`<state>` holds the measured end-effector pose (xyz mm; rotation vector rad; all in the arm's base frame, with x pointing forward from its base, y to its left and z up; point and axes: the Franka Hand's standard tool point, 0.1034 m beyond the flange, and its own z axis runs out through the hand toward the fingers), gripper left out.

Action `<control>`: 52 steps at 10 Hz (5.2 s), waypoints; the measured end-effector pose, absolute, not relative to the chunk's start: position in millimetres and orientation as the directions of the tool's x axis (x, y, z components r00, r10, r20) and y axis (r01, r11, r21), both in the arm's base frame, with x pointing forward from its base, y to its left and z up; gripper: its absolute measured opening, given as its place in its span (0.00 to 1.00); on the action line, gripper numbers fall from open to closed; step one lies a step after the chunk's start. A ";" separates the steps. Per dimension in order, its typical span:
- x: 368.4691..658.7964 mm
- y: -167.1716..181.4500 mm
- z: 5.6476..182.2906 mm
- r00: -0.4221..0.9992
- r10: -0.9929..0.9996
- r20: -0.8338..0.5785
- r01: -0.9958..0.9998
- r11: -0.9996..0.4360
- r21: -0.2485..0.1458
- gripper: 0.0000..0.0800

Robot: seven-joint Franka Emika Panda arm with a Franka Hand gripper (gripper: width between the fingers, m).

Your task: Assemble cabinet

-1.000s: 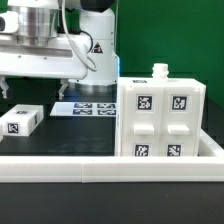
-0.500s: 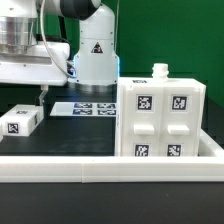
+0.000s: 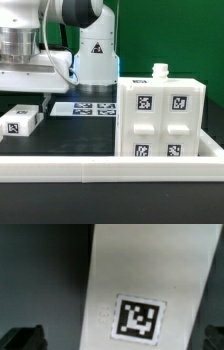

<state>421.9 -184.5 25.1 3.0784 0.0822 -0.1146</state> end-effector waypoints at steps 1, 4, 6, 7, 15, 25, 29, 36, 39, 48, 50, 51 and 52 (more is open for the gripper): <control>418.2 -184.3 19.1 0.995 0.051 -0.087 0.056 -0.997 0.057 1.00; 414.5 -184.5 11.4 0.994 0.054 -0.095 0.060 -0.996 0.059 1.00; 415.7 -179.9 10.2 0.993 0.064 -0.097 0.070 -0.996 0.059 0.86; 415.9 -179.6 10.3 0.993 0.066 -0.097 0.072 -0.996 0.059 0.70; 432.1 -155.9 47.6 0.992 0.104 -0.072 0.107 -0.993 0.039 0.70; 534.9 -14.7 172.6 0.997 -0.071 -0.027 -0.072 -0.997 -0.004 0.70; 530.3 -17.1 167.4 0.998 -0.051 -0.033 -0.051 -0.999 -0.004 0.70; 585.5 36.3 180.4 0.999 -0.046 -0.013 -0.046 -0.999 0.000 0.70; 601.2 47.8 176.8 0.999 -0.047 -0.007 -0.047 -0.999 0.003 0.70; 608.5 57.1 156.6 0.999 0.029 -0.027 0.029 -1.000 0.008 0.70; 612.8 55.6 155.4 0.999 0.046 0.001 0.046 -0.999 0.009 0.70; 614.3 55.8 155.8 0.999 0.047 0.026 0.046 -0.999 0.009 0.70; 613.5 55.9 156.1 0.999 0.047 0.026 0.046 -0.999 0.008 0.70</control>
Offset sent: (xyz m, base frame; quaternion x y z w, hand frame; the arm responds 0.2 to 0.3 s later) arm 0.0006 0.0002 -0.0114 -0.0027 0.0135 0.0002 0.9999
